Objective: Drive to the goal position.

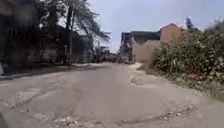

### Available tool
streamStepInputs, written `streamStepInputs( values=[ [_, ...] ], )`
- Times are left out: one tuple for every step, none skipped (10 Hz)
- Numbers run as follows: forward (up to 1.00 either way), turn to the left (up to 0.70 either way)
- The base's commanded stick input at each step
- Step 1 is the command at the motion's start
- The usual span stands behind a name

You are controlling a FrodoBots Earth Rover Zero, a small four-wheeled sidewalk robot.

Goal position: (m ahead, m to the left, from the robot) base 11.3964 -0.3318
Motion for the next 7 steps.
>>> streamStepInputs(
  values=[
    [1.00, 0.00],
    [1.00, 0.00],
    [1.00, 0.00],
    [1.00, 0.00],
    [1.00, 0.00],
    [1.00, 0.00],
    [1.00, 0.00]
  ],
)
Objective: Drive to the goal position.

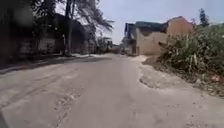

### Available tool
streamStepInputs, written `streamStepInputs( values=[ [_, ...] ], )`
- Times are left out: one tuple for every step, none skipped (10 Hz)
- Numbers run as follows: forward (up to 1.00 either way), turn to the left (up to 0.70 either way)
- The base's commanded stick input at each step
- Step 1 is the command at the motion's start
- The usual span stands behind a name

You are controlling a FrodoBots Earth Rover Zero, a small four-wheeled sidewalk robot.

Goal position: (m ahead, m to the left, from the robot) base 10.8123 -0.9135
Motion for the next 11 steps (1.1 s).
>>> streamStepInputs(
  values=[
    [1.00, 0.00],
    [1.00, 0.00],
    [1.00, 0.00],
    [1.00, 0.00],
    [1.00, 0.00],
    [1.00, 0.00],
    [1.00, 0.00],
    [1.00, 0.00],
    [1.00, 0.00],
    [1.00, 0.00],
    [1.00, 0.00]
  ],
)
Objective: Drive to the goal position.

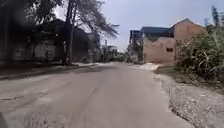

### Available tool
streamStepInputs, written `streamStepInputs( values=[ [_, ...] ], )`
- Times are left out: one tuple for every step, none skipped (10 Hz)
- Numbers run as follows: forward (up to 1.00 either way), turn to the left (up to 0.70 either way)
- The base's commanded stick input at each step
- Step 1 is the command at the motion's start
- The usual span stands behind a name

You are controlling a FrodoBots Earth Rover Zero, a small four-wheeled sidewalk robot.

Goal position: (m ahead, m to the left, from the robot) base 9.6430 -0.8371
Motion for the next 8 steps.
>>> streamStepInputs(
  values=[
    [1.00, 0.00],
    [1.00, 0.00],
    [1.00, 0.00],
    [1.00, 0.00],
    [1.00, 0.00],
    [1.00, 0.00],
    [1.00, 0.00],
    [1.00, 0.00]
  ],
)
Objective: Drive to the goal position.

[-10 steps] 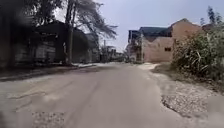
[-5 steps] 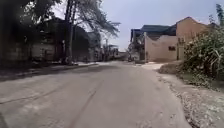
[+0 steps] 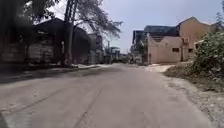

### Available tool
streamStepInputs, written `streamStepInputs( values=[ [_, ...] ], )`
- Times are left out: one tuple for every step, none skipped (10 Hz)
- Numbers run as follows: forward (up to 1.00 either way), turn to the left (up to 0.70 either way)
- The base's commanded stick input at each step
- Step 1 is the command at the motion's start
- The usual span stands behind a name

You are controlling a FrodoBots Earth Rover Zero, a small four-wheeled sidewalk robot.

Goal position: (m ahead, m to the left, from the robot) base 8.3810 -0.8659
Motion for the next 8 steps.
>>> streamStepInputs(
  values=[
    [1.00, 0.00],
    [1.00, 0.00],
    [1.00, -0.04],
    [1.00, -0.18],
    [1.00, -0.38],
    [1.00, -0.39],
    [1.00, -0.40],
    [1.00, -0.34]
  ],
)
